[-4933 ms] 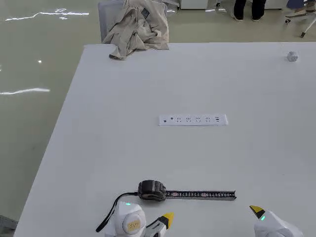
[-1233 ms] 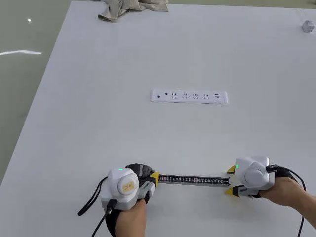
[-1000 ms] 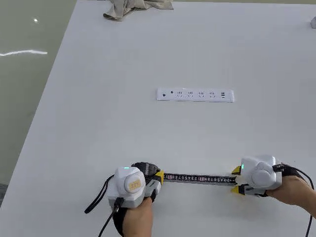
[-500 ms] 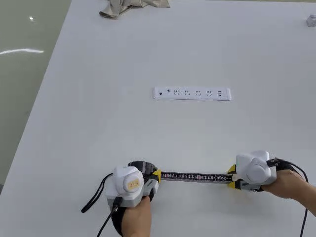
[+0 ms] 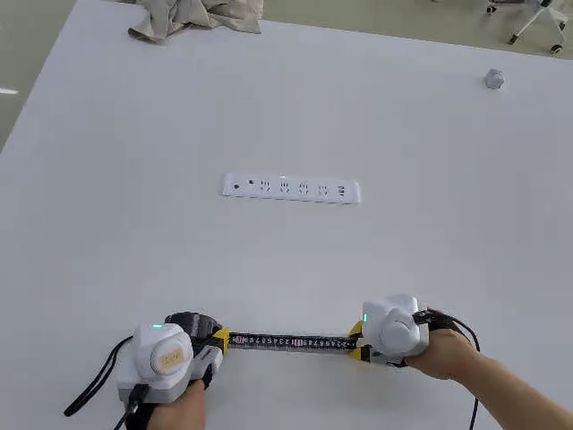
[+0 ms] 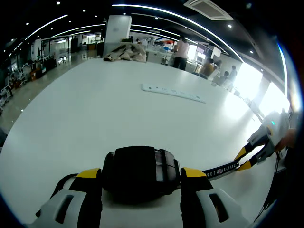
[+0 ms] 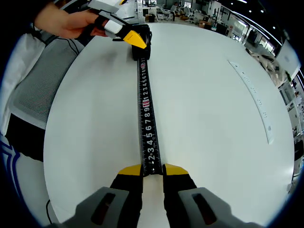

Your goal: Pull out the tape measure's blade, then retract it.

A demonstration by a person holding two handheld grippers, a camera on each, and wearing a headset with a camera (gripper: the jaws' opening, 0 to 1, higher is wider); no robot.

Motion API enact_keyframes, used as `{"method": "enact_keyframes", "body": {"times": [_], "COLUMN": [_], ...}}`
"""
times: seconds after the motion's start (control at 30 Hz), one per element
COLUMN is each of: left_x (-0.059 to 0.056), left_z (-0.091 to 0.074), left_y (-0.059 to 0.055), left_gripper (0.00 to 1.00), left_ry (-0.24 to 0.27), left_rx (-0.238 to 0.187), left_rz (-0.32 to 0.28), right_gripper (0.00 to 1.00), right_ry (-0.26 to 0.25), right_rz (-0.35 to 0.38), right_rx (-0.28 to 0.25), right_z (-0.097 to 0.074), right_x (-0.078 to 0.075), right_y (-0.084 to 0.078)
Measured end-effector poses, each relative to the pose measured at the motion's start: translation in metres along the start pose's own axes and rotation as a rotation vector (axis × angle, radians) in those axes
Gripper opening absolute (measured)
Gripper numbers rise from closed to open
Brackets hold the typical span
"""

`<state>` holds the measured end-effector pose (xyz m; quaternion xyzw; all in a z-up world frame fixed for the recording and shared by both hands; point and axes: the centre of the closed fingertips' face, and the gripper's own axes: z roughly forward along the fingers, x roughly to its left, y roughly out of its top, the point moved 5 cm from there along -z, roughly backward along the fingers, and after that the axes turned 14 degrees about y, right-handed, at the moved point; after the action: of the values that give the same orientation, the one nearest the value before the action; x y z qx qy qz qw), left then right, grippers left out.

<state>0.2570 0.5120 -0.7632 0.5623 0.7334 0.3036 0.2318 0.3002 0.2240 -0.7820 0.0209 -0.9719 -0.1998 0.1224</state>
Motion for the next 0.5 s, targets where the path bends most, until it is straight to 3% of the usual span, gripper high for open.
{"method": "enact_keyframes", "body": {"times": [0.5], "left_x": [0.0004], "left_z": [-0.0013], "left_y": [-0.0001], "left_gripper": [0.63], "left_ry": [0.002], "left_rx": [-0.015], "left_rz": [0.003], "right_gripper": [0.14], "right_ry": [0.004], "right_rz": [-0.022], "right_rx": [0.000], "right_z": [-0.0001], "right_x": [0.0011], "right_y": [0.0009]}}
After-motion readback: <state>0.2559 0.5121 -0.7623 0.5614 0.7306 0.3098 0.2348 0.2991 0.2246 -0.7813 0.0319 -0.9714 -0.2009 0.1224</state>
